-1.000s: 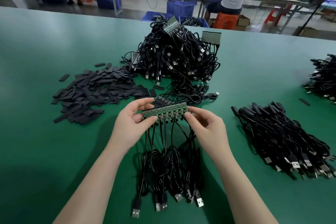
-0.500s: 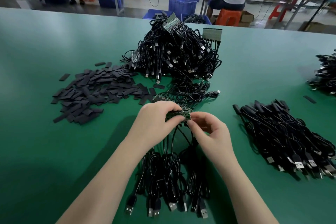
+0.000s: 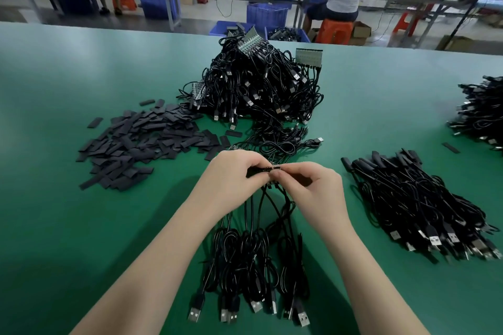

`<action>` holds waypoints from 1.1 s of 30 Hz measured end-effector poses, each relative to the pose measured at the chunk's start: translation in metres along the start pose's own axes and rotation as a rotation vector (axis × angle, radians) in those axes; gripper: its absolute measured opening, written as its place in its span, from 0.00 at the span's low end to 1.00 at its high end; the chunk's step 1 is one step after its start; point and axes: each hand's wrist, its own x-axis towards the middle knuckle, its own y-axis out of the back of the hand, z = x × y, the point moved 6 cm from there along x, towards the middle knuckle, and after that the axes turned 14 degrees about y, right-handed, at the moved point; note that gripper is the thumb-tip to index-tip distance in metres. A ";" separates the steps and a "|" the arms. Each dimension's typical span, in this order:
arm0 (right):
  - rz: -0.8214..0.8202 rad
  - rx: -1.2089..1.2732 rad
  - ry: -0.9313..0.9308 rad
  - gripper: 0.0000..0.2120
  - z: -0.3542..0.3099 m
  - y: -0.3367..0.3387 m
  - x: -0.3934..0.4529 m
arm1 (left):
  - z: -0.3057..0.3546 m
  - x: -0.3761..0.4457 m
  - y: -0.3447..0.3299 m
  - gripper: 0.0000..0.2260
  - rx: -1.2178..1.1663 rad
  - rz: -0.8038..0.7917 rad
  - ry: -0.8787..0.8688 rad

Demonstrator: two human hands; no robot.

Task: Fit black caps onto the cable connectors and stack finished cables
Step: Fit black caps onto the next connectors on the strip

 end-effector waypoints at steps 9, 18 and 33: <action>0.056 -0.226 0.081 0.02 -0.002 -0.001 -0.003 | 0.006 0.001 -0.008 0.05 0.019 0.081 0.048; 0.144 -0.255 0.142 0.03 -0.001 -0.007 -0.010 | 0.008 0.000 -0.008 0.06 0.083 0.083 0.027; -0.030 -0.068 -0.011 0.05 0.007 0.005 0.006 | 0.005 -0.002 -0.008 0.09 0.015 -0.015 -0.013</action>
